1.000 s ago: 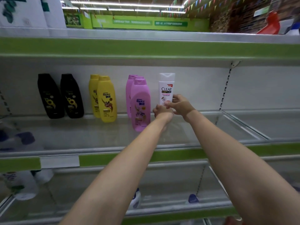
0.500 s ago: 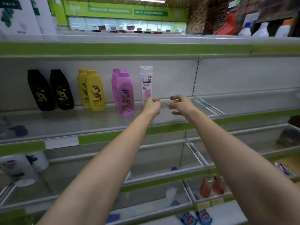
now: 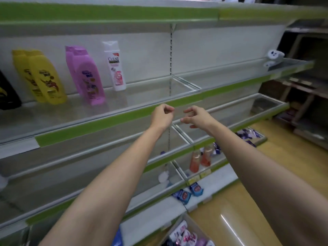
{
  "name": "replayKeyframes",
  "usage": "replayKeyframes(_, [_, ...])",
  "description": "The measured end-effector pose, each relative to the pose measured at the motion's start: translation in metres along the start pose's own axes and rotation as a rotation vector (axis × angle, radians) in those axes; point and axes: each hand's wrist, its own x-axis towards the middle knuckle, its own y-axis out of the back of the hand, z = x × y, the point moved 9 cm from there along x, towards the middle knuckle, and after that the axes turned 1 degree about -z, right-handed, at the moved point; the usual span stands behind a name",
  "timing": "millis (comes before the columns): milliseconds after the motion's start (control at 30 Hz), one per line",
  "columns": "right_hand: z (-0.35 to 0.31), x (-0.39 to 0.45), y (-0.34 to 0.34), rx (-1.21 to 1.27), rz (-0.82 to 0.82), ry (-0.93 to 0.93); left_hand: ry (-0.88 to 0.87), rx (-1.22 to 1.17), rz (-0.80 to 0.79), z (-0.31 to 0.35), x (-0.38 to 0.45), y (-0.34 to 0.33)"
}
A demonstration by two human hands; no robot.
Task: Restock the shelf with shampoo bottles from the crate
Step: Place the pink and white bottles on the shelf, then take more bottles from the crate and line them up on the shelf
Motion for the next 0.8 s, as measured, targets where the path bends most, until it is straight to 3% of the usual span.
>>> replayKeyframes(467, [0.167, -0.048, 0.002, -0.07, 0.117, -0.329, 0.178, 0.133, -0.485, -0.12, -0.027, -0.153])
replayKeyframes(800, [0.3, -0.113, -0.042, -0.119, 0.074, -0.588, 0.263, 0.367, -0.784, -0.24, -0.101, -0.221])
